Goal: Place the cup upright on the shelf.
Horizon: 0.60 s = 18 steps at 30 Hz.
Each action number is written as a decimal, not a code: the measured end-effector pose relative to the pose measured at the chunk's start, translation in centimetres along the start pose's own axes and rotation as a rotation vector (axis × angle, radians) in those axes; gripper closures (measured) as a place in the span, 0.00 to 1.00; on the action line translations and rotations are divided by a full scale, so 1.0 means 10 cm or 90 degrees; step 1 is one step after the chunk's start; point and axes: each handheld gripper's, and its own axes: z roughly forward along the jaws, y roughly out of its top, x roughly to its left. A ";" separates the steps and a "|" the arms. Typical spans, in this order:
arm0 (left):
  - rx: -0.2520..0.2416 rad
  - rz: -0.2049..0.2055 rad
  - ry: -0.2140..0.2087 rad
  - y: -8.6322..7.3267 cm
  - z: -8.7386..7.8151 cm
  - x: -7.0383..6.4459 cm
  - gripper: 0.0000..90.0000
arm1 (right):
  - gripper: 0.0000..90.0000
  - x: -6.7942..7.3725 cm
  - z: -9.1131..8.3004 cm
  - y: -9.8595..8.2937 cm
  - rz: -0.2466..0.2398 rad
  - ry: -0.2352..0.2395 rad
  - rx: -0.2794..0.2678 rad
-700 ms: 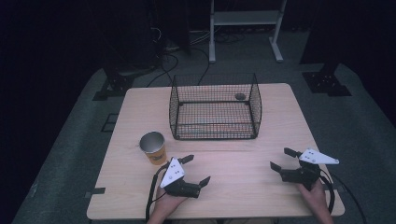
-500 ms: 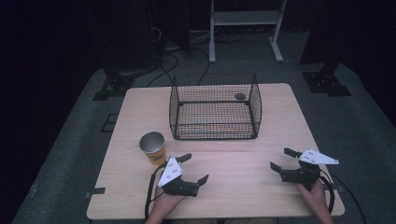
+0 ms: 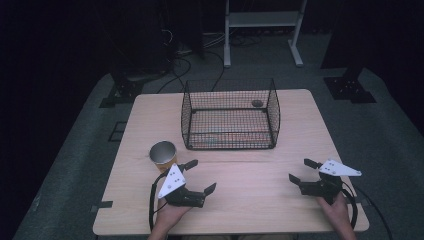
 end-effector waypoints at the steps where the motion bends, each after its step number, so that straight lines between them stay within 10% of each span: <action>1: 0.000 0.000 0.003 0.01 -0.01 0.01 0.05 | 0.14 0.00 0.00 0.00 0.001 0.000 0.000; 18: -0.016 0.021 0.022 0.15 -0.17 0.09 0.01 | 0.14 0.00 0.00 0.00 0.000 -0.001 0.000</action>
